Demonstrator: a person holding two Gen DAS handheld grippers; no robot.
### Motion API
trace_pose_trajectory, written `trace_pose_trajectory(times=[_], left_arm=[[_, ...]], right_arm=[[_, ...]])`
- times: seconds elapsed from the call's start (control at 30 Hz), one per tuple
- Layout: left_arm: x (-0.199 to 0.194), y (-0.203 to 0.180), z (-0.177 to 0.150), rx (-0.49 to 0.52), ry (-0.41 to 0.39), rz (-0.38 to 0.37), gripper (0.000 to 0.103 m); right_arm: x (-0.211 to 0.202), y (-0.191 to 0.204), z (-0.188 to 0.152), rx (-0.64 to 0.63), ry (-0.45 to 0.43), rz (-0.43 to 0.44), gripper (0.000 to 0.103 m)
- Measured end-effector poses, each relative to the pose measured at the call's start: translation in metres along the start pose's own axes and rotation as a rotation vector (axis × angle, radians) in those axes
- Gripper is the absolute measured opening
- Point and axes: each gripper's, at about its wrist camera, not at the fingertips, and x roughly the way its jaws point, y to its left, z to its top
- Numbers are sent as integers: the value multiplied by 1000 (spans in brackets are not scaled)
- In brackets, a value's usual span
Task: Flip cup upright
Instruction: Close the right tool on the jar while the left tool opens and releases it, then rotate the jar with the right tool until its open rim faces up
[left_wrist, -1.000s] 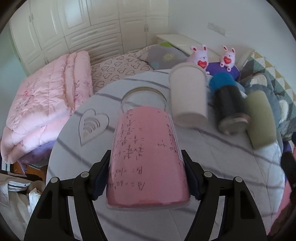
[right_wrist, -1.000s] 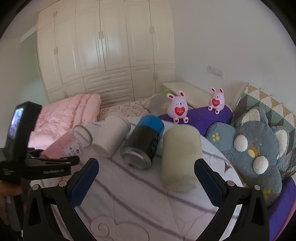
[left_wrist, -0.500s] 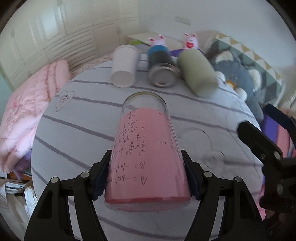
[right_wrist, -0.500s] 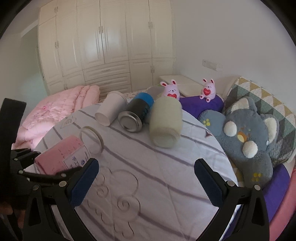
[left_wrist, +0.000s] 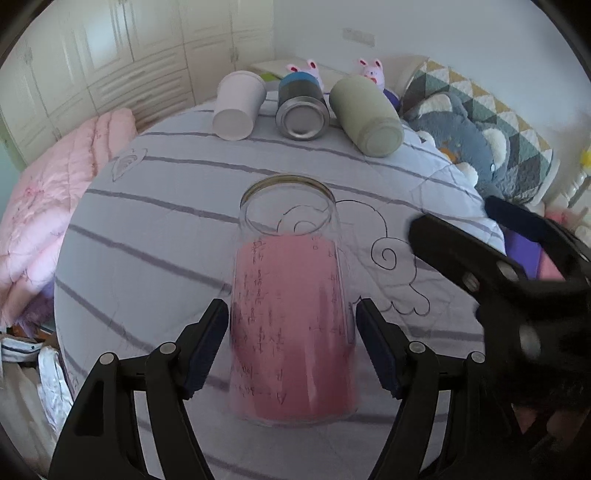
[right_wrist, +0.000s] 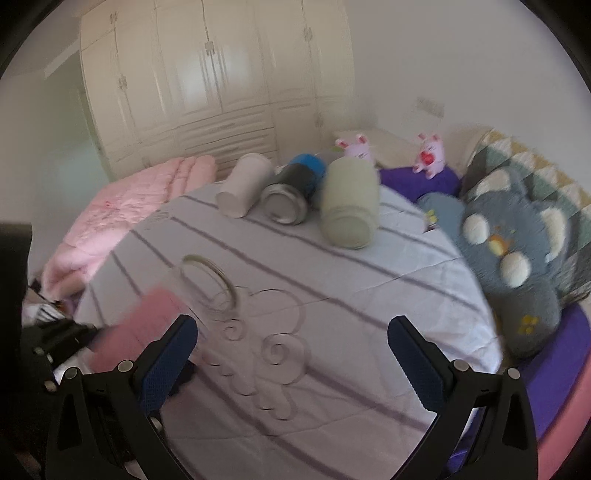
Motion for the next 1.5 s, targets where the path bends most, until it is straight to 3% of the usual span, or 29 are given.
trace_pose_trajectory(times=[0.23, 0.43, 0.6, 0.83, 1.0, 1.07, 1.27, 1.5], left_arm=[[-28, 16, -12, -38, -59, 4, 82], [-37, 36, -22, -89, -78, 7, 86], [-36, 47, -25, -135, -75, -34, 88], [-31, 51, -23, -138, -72, -64, 91], [-29, 48, -20, -122, -66, -80, 91], [-29, 48, -19, -119, -67, -86, 92], [-25, 45, -17, -121, -57, -95, 92], [-16, 44, -6, -128, -58, -80, 92]], right_arm=[[24, 19, 17, 97, 116, 206, 103], [54, 43, 19, 97, 227, 233, 103], [80, 45, 15, 196, 350, 307, 103], [98, 54, 15, 219, 426, 326, 103], [118, 61, 11, 231, 499, 353, 84], [121, 61, 11, 222, 505, 348, 79], [119, 58, 14, 207, 494, 379, 77], [91, 64, 35, 55, 321, 348, 77]])
